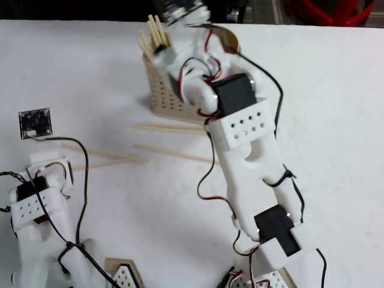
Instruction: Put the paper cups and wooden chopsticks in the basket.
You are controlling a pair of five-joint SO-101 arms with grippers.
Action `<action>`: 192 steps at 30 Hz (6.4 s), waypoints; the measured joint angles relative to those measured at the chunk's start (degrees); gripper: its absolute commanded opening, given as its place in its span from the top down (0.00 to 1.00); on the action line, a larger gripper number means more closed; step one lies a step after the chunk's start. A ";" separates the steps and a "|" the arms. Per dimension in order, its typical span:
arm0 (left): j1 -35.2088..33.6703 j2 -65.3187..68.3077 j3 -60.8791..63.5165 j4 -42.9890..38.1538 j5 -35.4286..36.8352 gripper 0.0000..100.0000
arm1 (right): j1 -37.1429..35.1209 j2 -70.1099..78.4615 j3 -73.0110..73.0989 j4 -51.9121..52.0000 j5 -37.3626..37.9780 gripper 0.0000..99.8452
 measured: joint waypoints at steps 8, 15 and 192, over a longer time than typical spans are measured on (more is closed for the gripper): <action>-1.05 0.00 0.00 0.00 0.00 0.98 | -9.49 0.00 0.35 15.91 10.64 0.84; -2.02 0.00 0.00 0.00 0.00 0.98 | -11.08 7.03 8.79 13.36 11.69 0.83; -5.27 0.00 0.00 -0.18 1.93 0.98 | -10.99 5.01 2.55 15.47 19.43 0.98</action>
